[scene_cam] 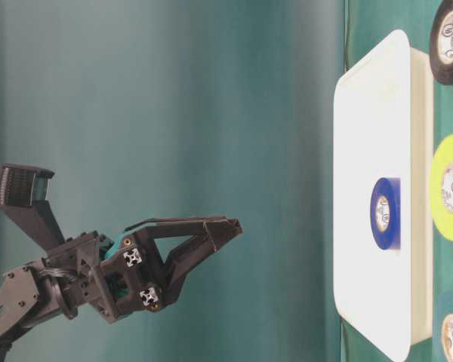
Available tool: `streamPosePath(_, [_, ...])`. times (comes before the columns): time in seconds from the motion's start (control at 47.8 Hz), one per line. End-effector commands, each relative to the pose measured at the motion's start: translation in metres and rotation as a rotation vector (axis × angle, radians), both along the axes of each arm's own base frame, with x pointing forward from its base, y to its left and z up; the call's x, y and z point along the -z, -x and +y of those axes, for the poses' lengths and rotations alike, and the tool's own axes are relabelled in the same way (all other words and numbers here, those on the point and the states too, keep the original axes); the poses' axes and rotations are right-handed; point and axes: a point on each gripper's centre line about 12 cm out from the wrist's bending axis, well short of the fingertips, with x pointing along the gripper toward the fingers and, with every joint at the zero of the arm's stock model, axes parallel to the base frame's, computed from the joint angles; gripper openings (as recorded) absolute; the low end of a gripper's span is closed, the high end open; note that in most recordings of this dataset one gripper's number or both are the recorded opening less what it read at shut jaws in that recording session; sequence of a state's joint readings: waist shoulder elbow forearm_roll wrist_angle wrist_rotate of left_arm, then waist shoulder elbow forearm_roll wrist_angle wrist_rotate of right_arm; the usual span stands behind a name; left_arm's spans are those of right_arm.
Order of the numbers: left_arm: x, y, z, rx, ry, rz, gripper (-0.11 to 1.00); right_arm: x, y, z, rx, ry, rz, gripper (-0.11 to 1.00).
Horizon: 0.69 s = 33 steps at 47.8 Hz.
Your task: Place the tape from the fixed location into the white case.
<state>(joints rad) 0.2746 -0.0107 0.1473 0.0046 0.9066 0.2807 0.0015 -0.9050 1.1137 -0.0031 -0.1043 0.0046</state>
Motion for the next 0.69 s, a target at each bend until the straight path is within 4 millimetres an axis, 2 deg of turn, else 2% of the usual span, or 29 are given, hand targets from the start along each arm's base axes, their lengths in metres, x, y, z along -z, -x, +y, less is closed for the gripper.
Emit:
streamPosePath(0.0, [-0.0192,0.0022,-0.0022,0.001,-0.011,-0.053,0.85,-0.0116,-0.0028,0.0,0.0,0.0,-0.029,0.0])
streamPosePath(0.67, [-0.02,0.0043,-0.0048,0.009,-0.012,-0.052,0.85,-0.0122,-0.0029,0.0,0.0,0.0,-0.031,0.0])
